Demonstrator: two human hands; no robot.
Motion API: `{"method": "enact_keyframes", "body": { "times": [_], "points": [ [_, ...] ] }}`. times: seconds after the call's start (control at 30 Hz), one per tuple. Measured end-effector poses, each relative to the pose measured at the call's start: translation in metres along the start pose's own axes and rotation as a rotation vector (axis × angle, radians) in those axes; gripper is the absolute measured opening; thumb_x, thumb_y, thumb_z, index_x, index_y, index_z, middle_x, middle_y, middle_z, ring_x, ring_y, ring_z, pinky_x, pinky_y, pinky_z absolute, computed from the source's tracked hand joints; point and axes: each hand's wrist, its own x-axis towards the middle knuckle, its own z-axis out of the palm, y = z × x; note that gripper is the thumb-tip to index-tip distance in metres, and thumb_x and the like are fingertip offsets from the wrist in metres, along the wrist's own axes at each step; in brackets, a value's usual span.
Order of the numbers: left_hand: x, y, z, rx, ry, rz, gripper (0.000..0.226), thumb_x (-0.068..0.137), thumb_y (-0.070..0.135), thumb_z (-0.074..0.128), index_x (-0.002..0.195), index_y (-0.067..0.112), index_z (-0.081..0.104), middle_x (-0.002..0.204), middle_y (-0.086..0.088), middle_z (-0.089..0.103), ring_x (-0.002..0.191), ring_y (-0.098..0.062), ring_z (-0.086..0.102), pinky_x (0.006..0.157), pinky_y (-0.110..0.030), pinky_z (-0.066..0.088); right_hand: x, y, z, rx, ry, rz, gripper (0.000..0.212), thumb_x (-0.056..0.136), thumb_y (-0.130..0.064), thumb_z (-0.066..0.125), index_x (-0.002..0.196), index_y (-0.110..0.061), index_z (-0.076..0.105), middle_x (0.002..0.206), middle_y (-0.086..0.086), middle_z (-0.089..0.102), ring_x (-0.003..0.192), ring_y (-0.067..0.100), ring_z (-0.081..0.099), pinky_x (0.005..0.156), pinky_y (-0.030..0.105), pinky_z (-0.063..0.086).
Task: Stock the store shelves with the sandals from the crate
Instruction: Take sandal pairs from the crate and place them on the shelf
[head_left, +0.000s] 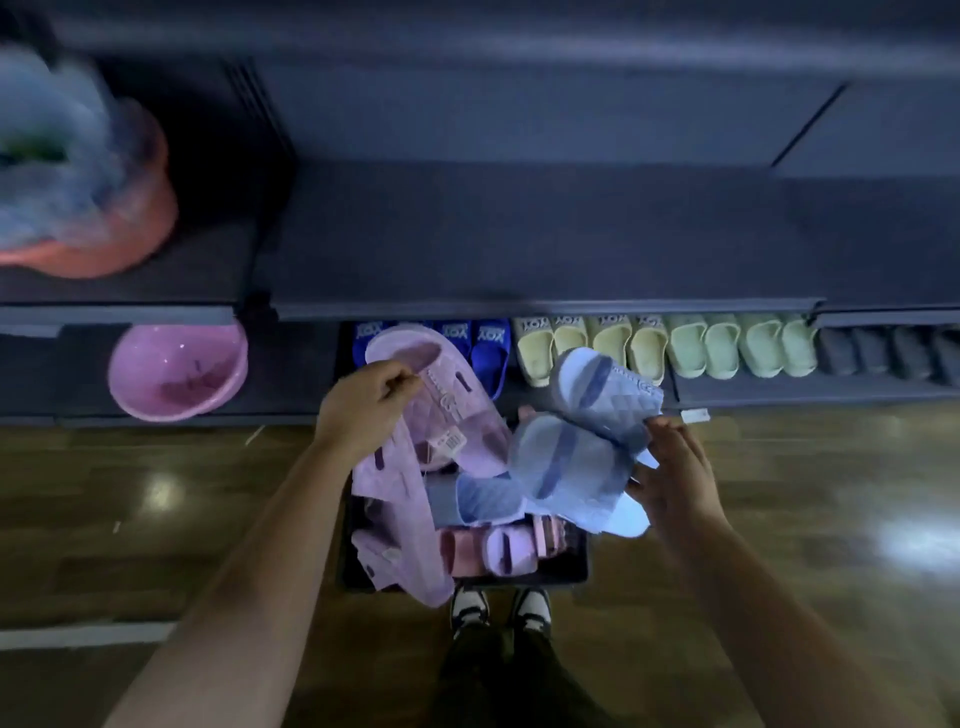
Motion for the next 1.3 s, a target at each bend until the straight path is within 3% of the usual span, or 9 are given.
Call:
{"method": "enact_keyframes", "body": {
  "times": [0.17,0.37,0.5,0.6,0.73,0.93,1.1,1.17,1.3],
  "points": [
    [-0.003,0.074,-0.069,-0.018,0.086,0.131,0.013,0.092,0.036,0.053,0.090,0.029,0.063,0.083,0.009,0.064,0.080,-0.014,0.060,0.071,-0.033,0.047,-0.045,-0.083,0.015,-0.001,-0.012,-0.184,0.030,0.092,-0.023,0.057,0.120,-0.013,0.056,0.109,0.010,0.062,0.093,0.029,0.063,0.086,0.050,0.055],
    [-0.006,0.157,-0.149,0.024,0.169,0.337,0.015,0.089,0.035,0.056,0.080,0.025,0.063,0.080,0.006,0.065,0.077,-0.019,0.061,0.072,-0.038,0.048,-0.083,-0.173,0.036,0.146,-0.050,-0.282,0.016,0.078,-0.026,0.060,0.093,-0.020,0.062,0.091,0.003,0.059,0.066,0.023,0.061,0.064,0.031,0.048],
    [0.001,0.211,-0.202,0.057,0.205,0.389,0.020,0.089,0.036,0.055,0.081,0.020,0.064,0.084,0.003,0.066,0.082,-0.022,0.062,0.076,-0.041,0.049,-0.097,-0.235,0.046,0.193,-0.081,-0.392,0.024,0.066,-0.030,0.065,0.085,-0.017,0.058,0.090,0.006,0.052,0.078,0.030,0.043,0.070,0.037,0.037],
    [0.020,0.251,-0.236,0.081,0.248,0.368,0.019,0.087,0.037,0.057,0.080,0.022,0.066,0.091,0.002,0.068,0.085,-0.022,0.062,0.080,-0.039,0.049,-0.097,-0.282,0.056,0.201,-0.105,-0.436,0.024,0.063,-0.036,0.067,0.078,-0.019,0.060,0.089,0.004,0.050,0.081,0.027,0.040,0.072,0.039,0.037],
    [0.063,0.294,-0.251,0.124,0.270,0.372,0.015,0.085,0.037,0.059,0.079,0.027,0.068,0.096,0.002,0.068,0.091,-0.022,0.062,0.080,-0.033,0.047,-0.079,-0.336,0.075,0.151,-0.124,-0.471,0.017,0.066,-0.038,0.062,0.070,-0.021,0.064,0.085,0.004,0.058,0.078,0.026,0.054,0.075,0.036,0.047],
    [0.140,0.343,-0.240,0.237,0.289,0.230,0.035,0.087,0.048,0.059,0.110,0.024,0.068,0.117,-0.002,0.065,0.100,-0.026,0.062,0.086,-0.032,0.050,-0.024,-0.397,0.096,0.224,-0.185,-0.498,0.021,0.089,-0.018,0.049,0.071,-0.012,0.058,0.060,0.000,0.054,0.057,0.016,0.051,0.053,0.024,0.040],
    [0.186,0.356,-0.227,0.419,0.364,0.150,0.038,0.079,0.046,0.065,0.091,0.010,0.071,0.101,-0.013,0.069,0.089,-0.032,0.064,0.071,-0.033,0.051,0.016,-0.423,0.105,0.209,-0.225,-0.472,0.027,0.091,-0.024,0.049,0.105,-0.007,0.066,0.081,0.003,0.070,0.074,0.018,0.067,0.064,0.025,0.051],
    [0.199,0.355,-0.223,0.445,0.364,0.103,0.033,0.079,0.043,0.066,0.080,0.010,0.067,0.094,-0.015,0.069,0.084,-0.032,0.064,0.065,-0.031,0.047,0.031,-0.424,0.106,0.161,-0.242,-0.449,0.025,0.091,-0.024,0.048,0.090,-0.013,0.071,0.071,0.002,0.071,0.071,0.015,0.069,0.067,0.027,0.053],
    [0.217,0.355,-0.224,0.484,0.398,-0.024,0.034,0.079,0.041,0.066,0.098,0.013,0.069,0.104,-0.011,0.066,0.095,-0.032,0.062,0.071,-0.031,0.047,0.050,-0.426,0.105,0.045,-0.264,-0.450,0.024,0.088,-0.012,0.046,0.068,-0.014,0.058,0.063,0.002,0.059,0.066,0.019,0.059,0.062,0.027,0.049]
  ]
}}
